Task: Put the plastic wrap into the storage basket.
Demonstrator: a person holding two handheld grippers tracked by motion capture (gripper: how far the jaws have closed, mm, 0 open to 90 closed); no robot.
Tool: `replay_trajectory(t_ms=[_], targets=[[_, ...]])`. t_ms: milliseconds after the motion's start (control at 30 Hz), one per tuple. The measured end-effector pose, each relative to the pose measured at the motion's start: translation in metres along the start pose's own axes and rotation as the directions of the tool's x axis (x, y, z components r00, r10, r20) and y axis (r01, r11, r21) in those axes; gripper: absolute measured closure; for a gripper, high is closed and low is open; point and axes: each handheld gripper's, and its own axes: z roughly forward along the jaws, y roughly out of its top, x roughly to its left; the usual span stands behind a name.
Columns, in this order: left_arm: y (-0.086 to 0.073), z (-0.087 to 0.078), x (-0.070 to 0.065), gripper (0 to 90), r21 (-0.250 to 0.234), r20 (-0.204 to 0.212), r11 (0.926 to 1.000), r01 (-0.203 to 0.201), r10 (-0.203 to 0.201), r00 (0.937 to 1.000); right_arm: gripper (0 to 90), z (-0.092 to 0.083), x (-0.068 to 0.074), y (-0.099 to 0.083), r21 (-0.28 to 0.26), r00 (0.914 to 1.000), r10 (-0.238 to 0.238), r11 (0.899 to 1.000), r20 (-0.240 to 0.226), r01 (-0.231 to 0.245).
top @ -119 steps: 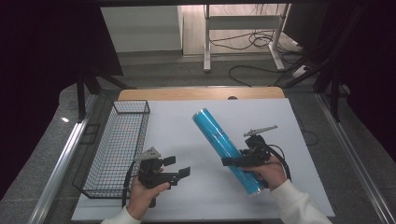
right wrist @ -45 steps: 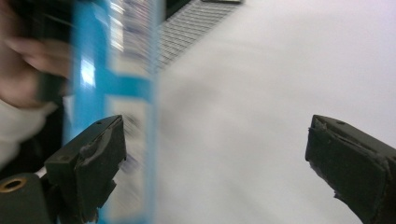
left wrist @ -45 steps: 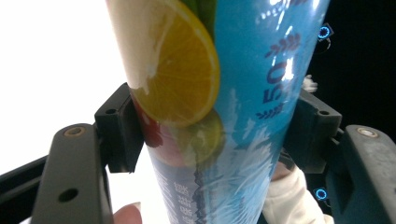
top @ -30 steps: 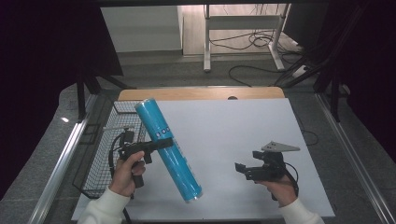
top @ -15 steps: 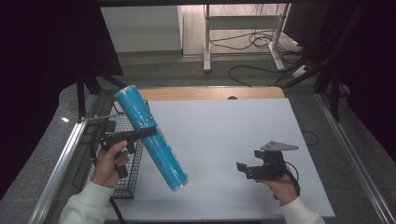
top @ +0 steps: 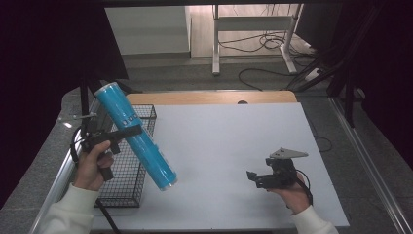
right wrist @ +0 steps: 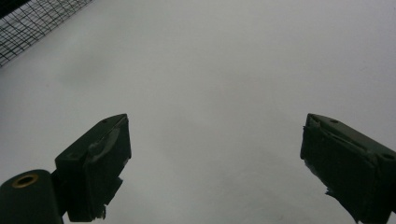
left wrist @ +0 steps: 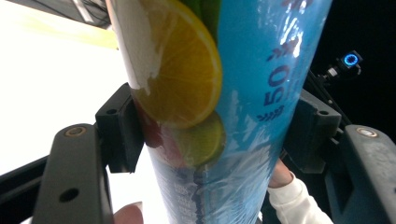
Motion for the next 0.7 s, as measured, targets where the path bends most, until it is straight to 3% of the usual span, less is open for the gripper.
replay_trajectory(t_ms=[167,400,700], targets=[[0.005,-0.017,0.007,31.8,-0.016,-0.011,0.9995,0.029,-0.029,0.9995,9.1,0.001,0.0,0.0,0.009,0.9999,-0.007,1.0,0.007,0.007],[0.015,-0.042,0.013,31.9,-0.026,-0.077,0.9996,0.013,-0.015,0.9969,9.3,0.002,0.0,0.0,0.017,0.9998,-0.02,1.0,0.001,0.02],[0.023,-0.072,0.015,31.9,-0.024,-0.103,0.9996,0.015,-0.017,0.9945,9.4,0.002,-0.001,0.0,0.021,0.9998,-0.018,1.0,0.007,0.018]])
